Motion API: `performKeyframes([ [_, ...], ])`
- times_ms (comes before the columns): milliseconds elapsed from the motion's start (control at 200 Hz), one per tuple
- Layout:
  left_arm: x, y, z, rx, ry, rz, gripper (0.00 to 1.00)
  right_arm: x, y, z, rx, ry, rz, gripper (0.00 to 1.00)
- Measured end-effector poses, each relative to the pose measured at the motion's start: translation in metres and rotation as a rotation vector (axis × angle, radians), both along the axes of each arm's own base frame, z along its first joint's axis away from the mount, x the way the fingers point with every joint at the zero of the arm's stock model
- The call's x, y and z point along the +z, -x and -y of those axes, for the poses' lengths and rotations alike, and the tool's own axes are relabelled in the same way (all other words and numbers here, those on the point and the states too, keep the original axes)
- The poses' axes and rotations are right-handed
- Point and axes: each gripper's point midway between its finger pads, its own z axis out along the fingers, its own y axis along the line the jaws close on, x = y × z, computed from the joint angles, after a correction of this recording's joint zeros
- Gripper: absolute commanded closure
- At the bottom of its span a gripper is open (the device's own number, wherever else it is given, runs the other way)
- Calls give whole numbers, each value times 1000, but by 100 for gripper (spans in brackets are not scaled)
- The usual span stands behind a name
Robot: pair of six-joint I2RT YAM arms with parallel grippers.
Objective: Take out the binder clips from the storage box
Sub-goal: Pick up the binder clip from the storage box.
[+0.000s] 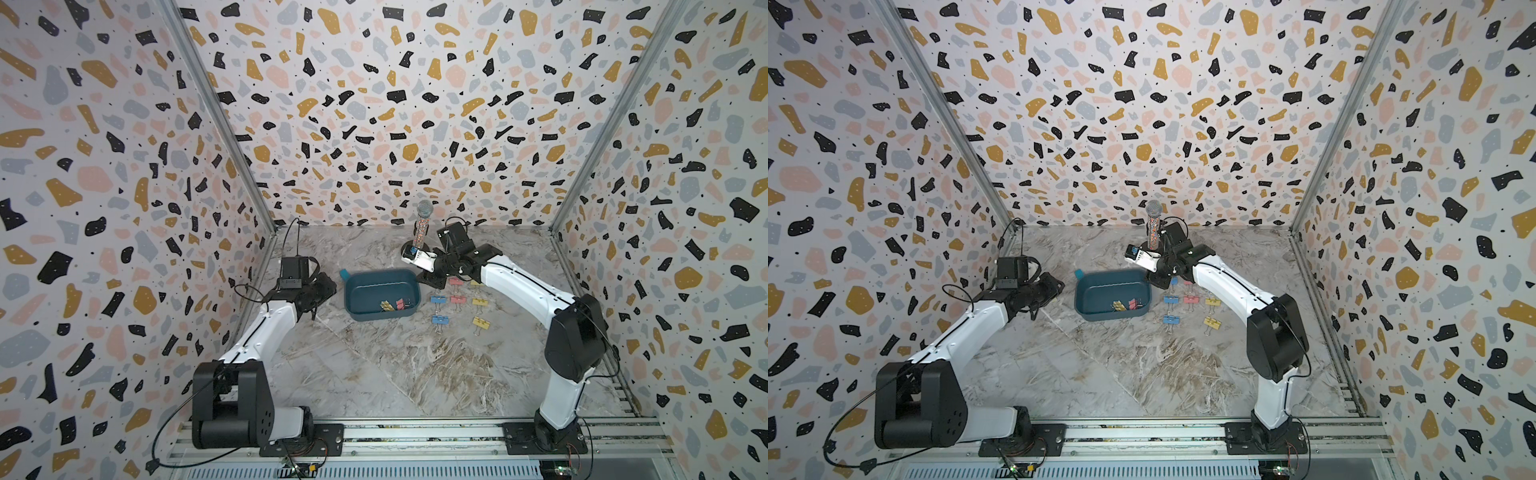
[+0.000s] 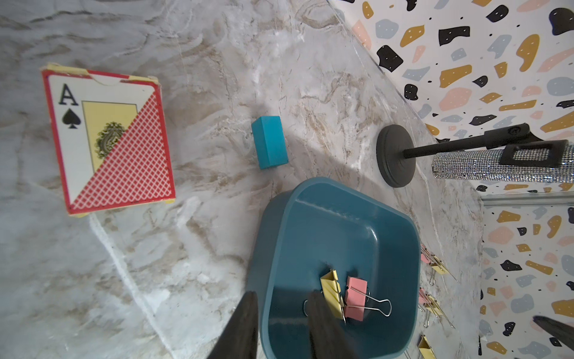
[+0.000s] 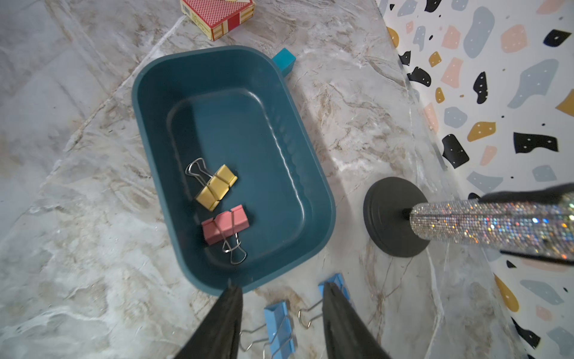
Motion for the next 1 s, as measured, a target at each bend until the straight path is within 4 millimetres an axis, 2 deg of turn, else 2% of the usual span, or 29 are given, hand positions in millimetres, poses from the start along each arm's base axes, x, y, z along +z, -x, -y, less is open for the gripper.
performKeyframes([
  [175,3,0,4,-13,11,-20,68,4,-19,-17,8,-11,-68,53],
  [405,17,0,8,-12,41,-38,68,28,-9,-21,-60,-111,-181,55],
  [541,30,-7,9,-8,51,-14,68,26,-5,-23,-104,-126,-245,57],
  [676,28,-7,9,-2,55,-29,68,22,-2,-29,-123,-106,-291,59],
  [776,26,-5,9,2,49,-40,67,12,-1,-31,-141,-71,-320,60],
  [1001,24,-3,8,6,41,-48,68,-30,13,-26,-200,48,-423,60],
])
